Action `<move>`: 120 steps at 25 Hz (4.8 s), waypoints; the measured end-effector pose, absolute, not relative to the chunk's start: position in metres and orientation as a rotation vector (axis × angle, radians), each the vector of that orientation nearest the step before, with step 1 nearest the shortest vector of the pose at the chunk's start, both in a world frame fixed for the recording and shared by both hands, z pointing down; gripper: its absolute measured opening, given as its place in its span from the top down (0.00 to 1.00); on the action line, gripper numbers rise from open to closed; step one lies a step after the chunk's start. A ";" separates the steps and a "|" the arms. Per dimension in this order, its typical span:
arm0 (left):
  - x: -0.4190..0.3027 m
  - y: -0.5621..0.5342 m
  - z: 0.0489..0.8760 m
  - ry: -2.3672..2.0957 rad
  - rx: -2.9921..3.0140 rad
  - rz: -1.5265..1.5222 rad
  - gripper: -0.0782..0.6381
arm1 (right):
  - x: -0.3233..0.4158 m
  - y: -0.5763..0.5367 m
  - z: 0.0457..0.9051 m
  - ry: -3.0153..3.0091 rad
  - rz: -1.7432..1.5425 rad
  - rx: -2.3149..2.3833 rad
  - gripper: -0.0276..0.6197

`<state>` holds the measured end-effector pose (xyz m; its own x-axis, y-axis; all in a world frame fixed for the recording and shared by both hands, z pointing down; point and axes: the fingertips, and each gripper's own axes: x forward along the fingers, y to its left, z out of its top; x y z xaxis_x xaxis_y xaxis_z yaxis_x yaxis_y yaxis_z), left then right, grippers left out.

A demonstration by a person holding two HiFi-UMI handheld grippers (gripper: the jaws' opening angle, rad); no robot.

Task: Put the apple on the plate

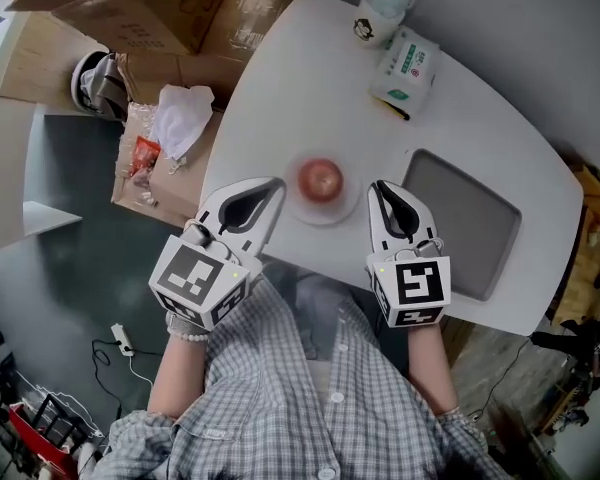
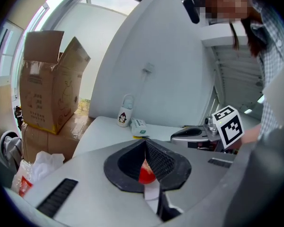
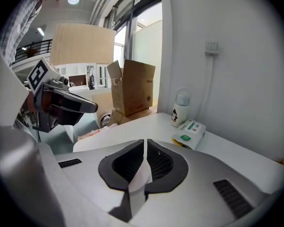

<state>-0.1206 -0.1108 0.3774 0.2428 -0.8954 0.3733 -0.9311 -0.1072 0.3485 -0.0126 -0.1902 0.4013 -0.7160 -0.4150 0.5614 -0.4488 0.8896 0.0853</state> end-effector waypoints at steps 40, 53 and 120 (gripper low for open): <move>-0.107 -0.094 0.533 -1.386 1.508 0.142 0.77 | -0.006 -0.198 0.546 -1.963 0.406 0.343 0.82; -0.107 -0.091 0.551 -1.357 1.397 0.136 0.76 | -0.007 -0.196 0.549 -1.899 0.484 0.292 0.82; -0.091 -0.138 0.495 -1.170 1.422 0.184 0.83 | 0.030 -0.216 0.488 -1.893 1.074 0.582 0.88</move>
<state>-0.0911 -0.1380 0.4945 0.4775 -0.5242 0.7051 -0.7154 0.2340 0.6584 0.0295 -0.2164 0.4883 -0.5219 0.0163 0.8528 -0.7236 0.5209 -0.4528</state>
